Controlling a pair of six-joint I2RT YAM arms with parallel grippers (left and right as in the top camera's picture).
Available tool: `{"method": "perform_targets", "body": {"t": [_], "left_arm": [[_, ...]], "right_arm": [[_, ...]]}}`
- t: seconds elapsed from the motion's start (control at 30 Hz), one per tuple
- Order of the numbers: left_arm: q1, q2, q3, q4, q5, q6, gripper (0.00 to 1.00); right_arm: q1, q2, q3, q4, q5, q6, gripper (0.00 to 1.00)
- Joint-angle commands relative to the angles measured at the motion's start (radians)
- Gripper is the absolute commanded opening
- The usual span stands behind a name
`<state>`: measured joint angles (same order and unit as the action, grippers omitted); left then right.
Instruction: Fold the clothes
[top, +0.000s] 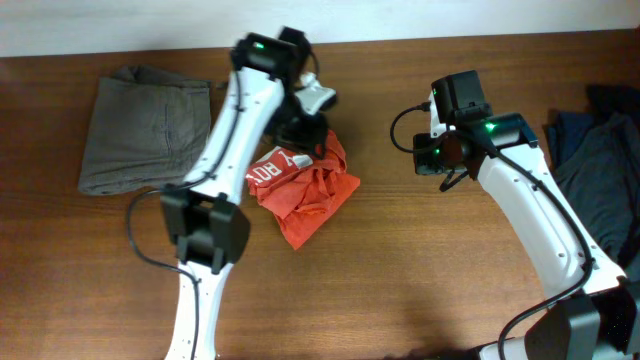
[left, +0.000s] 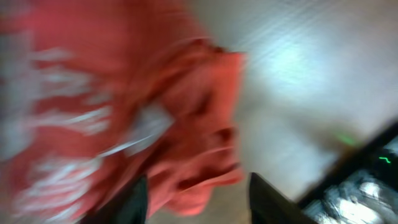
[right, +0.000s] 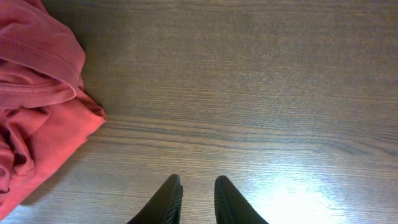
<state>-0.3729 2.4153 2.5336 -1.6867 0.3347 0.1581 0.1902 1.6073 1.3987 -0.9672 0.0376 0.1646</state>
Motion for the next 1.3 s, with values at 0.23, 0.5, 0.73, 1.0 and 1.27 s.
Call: {"method": "perform_targets", "body": {"t": [0.23,0.5,0.73,1.0,1.27], "left_arm": [[0.088,-0.074,-0.243,0.156,-0.227,-0.002,0.01],[0.031,-0.078,-0.476,0.127,-0.027,0.084,0.01],[-0.105,-0.240,-0.476,0.018,0.024,0.105,0.00],[-0.042,-0.400,-0.476,0.036,-0.200,-0.087,0.01],[0.182,-0.524,-0.476,0.169,-0.319,-0.148,0.12]], "right_arm": [[-0.003,0.005,0.011,-0.007,-0.008,0.013,0.24],[-0.003,0.005,0.011,-0.028,-0.007,0.013,0.23],[-0.003,0.005,0.011,-0.027,-0.006,0.013,0.23],[-0.003,0.005,0.011,-0.008,-0.075,0.009,0.24],[0.128,0.068,0.002,0.235,-0.620,-0.078,0.24]]}}
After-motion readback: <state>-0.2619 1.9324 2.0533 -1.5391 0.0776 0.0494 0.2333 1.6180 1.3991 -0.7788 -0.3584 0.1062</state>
